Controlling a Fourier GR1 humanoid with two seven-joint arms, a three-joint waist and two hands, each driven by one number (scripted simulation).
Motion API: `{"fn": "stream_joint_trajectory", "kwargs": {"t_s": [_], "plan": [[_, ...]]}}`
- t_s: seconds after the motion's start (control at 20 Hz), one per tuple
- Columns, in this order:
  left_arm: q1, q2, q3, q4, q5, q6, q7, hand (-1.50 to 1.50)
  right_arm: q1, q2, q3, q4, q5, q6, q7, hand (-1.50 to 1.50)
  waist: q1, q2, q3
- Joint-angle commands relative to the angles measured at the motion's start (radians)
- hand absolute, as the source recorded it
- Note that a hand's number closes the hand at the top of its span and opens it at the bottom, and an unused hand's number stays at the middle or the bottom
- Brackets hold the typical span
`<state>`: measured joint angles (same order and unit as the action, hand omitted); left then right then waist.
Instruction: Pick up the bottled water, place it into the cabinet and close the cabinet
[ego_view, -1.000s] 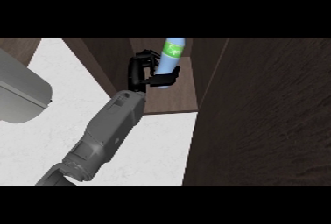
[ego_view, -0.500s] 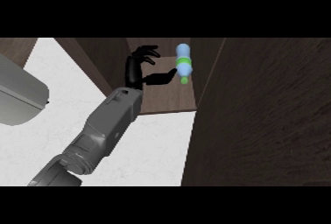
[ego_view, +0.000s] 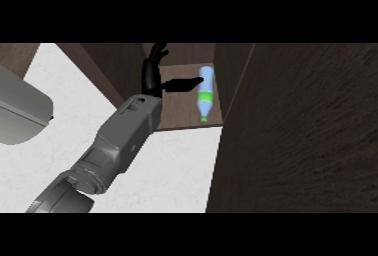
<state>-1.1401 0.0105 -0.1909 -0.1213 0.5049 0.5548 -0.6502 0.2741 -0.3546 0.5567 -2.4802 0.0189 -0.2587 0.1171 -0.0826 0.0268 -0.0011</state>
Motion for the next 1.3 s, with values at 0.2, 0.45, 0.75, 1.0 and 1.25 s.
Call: {"fn": "stream_joint_trajectory", "kwargs": {"t_s": [0.2, 0.45, 0.75, 1.0, 1.25], "plan": [[-0.012, -0.005, 0.009, 0.028, -0.019, -0.041, -0.049, -1.5, 0.033, -0.005, 0.006, -0.063, -0.004, -0.002, 0.02, -1.5, 0.003, -0.002, 0.0], [-0.054, -0.01, 0.03, 0.001, -0.003, -0.112, -0.033, -1.5, 0.013, 0.009, -0.014, -0.035, -0.01, 0.002, 0.005, -1.5, 0.004, -0.002, 0.0], [-0.022, -0.01, 0.018, -0.09, 0.012, -0.349, -0.068, -1.5, 0.049, -0.019, -0.046, -0.042, -0.026, 0.019, -0.013, -1.5, 0.02, -0.015, 0.001], [0.004, -0.01, -0.006, -0.166, 0.08, -0.38, -0.018, -1.5, 0.049, -0.023, -0.041, -0.087, -0.018, 0.017, 0.029, -1.5, 0.022, -0.02, 0.001], [0.112, -0.01, -0.084, -0.363, 0.146, -0.368, 0.045, -1.5, 0.073, -0.009, -0.018, -0.064, 0.013, 0.009, -0.002, -1.5, 0.061, -0.033, 0.001]]}}
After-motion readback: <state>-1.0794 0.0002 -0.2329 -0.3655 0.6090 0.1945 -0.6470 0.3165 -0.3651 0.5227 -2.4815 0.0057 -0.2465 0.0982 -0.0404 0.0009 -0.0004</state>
